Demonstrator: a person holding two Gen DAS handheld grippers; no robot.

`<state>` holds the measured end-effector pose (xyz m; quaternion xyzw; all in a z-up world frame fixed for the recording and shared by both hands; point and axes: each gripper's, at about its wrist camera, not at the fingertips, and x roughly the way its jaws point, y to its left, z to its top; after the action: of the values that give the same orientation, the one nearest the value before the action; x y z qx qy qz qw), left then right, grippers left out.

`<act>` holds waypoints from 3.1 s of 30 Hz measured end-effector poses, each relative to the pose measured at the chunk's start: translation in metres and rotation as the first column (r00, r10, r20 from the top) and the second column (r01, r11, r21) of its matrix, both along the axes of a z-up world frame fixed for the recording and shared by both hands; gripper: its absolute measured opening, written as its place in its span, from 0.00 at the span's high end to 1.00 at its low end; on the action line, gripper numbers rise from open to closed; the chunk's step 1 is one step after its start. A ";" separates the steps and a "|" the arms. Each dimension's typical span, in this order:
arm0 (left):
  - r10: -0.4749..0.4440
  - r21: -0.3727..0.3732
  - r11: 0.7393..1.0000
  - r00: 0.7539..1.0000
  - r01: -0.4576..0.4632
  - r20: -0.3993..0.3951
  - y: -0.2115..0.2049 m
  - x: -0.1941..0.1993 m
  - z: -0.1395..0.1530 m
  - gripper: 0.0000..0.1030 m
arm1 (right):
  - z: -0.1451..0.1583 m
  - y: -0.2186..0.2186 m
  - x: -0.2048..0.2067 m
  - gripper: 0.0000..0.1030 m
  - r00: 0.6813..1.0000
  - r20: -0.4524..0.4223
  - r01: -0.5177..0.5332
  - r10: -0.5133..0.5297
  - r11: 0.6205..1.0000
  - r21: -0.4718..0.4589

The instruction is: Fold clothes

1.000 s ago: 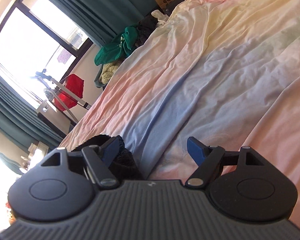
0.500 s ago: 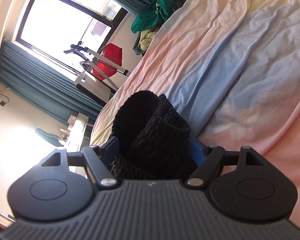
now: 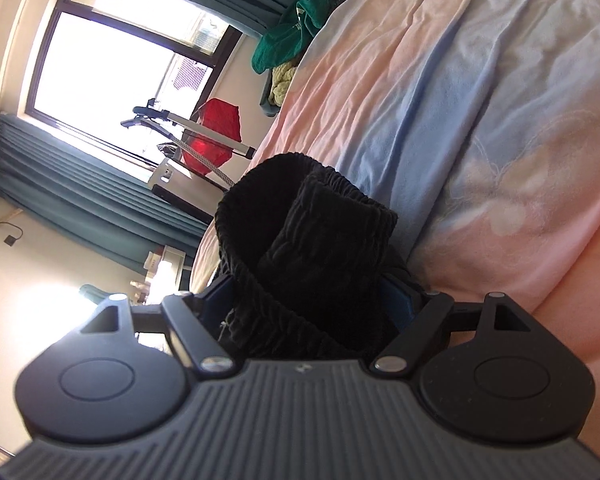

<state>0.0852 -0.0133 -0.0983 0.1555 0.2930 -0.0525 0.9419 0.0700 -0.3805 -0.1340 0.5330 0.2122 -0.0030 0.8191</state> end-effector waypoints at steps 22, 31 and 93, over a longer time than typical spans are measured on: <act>0.059 -0.296 0.952 0.995 -0.082 -0.085 0.030 0.012 0.002 0.41 | -0.013 0.014 0.017 0.15 0.997 0.066 0.048 -0.042 0.994 -0.096; 0.076 -0.474 0.870 0.987 -0.134 -0.139 0.057 0.030 0.006 0.46 | 0.015 0.026 -0.010 0.72 0.993 0.115 0.055 -0.035 0.984 -0.170; -0.096 -0.815 0.541 0.947 -0.210 -0.308 0.130 0.013 0.023 0.00 | -0.018 0.037 -0.010 0.04 0.984 -0.076 -0.167 0.160 0.981 -0.099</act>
<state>0.0984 0.1171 -0.0753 -0.3342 0.3837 -0.1791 0.8420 0.0596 -0.3436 -0.1515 0.4694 0.2826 0.0350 0.8358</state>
